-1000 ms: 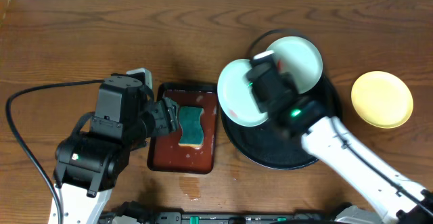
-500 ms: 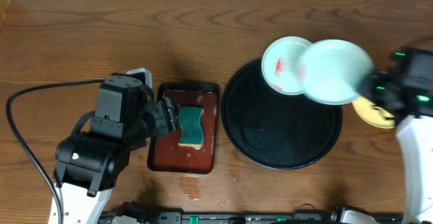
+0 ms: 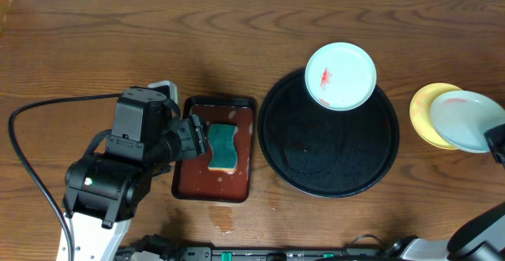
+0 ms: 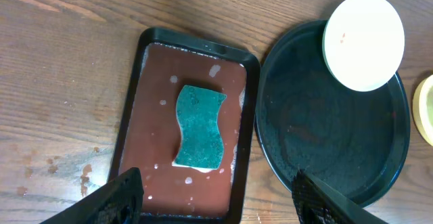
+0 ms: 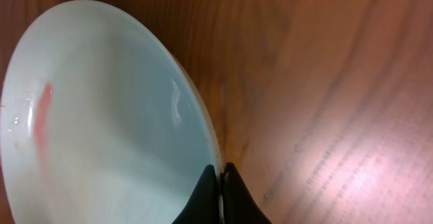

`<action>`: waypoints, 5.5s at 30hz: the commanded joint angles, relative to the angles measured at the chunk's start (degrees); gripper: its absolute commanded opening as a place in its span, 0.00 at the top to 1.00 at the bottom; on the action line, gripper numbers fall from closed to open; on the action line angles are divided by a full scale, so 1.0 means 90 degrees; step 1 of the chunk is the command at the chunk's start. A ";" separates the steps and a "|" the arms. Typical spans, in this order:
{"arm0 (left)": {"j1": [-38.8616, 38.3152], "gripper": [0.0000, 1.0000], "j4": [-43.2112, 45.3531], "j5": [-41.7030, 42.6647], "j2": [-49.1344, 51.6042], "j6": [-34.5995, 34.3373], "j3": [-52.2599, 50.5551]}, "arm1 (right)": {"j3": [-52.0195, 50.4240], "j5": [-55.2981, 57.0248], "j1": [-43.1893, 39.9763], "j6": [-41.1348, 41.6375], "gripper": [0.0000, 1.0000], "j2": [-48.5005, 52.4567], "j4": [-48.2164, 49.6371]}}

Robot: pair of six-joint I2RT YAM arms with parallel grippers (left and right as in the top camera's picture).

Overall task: Clean dirty plates on tray and stack at the side
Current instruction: 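Move right gripper to the remaining pale plate rim and grasp it, then reach left gripper down to the sponge in the small tray, then grasp the sponge and dip it in the soapy water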

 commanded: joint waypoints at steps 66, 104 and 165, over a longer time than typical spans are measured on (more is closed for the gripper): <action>0.0019 0.29 -0.0056 -0.0080 0.0027 0.0087 0.0121 | 0.0017 -0.1158 0.5872 0.0442 0.60 0.0889 -0.1350; 0.0015 0.29 -0.0311 -0.0075 0.0865 0.0090 0.0121 | -0.0729 -0.1166 0.5156 -0.2412 0.99 0.1377 0.0549; -0.0571 0.46 0.0338 0.0204 0.4690 0.0095 0.0117 | -0.0879 -0.0828 0.5343 -0.2101 0.99 0.0894 0.0056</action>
